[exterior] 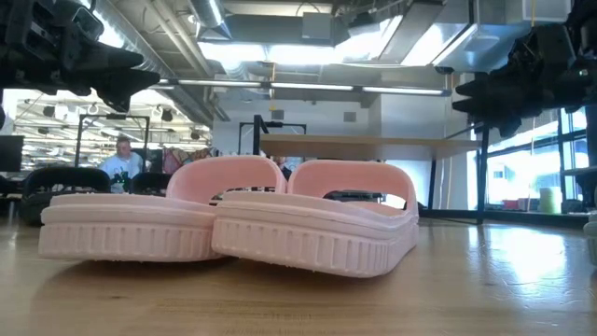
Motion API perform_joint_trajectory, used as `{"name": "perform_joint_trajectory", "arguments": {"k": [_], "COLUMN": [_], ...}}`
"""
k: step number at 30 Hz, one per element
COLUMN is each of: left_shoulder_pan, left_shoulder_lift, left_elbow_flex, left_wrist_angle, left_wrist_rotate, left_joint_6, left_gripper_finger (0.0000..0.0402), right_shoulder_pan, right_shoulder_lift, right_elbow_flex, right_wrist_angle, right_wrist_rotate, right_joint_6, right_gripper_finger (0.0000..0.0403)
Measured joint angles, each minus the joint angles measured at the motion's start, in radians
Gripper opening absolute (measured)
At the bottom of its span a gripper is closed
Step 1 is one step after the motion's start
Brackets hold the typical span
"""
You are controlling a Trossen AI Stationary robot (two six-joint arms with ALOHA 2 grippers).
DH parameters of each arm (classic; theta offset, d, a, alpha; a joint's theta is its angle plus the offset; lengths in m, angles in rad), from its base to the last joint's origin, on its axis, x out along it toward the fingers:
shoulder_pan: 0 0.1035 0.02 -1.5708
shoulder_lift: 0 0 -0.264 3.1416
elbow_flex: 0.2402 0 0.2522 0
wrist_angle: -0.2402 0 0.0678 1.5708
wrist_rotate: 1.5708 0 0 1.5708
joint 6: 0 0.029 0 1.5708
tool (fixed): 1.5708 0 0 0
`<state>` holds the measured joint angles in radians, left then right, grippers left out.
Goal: Pick and place slides into the shelf
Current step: Put the right green slide on the shelf
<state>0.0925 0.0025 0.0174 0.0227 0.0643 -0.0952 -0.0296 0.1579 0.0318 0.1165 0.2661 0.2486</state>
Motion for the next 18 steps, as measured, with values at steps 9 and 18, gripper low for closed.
{"name": "perform_joint_trajectory", "arguments": {"k": [9, 18], "left_shoulder_pan": [0.0, 0.0], "left_shoulder_lift": [0.0, 0.0], "left_elbow_flex": [0.0, 0.0], "left_wrist_angle": [0.0, 0.0], "left_wrist_rotate": [0.0, 0.0], "left_joint_6": [0.001, 0.001], "left_gripper_finger": [0.0204, 0.0204], "right_shoulder_pan": [0.081, 0.206], "right_shoulder_lift": [0.229, 0.818], "right_elbow_flex": [0.391, 1.045], "right_wrist_angle": [-0.238, -0.948], "right_wrist_rotate": [-0.023, 0.055], "right_joint_6": [-0.181, 0.127], "right_gripper_finger": [0.0188, 0.0188]}}
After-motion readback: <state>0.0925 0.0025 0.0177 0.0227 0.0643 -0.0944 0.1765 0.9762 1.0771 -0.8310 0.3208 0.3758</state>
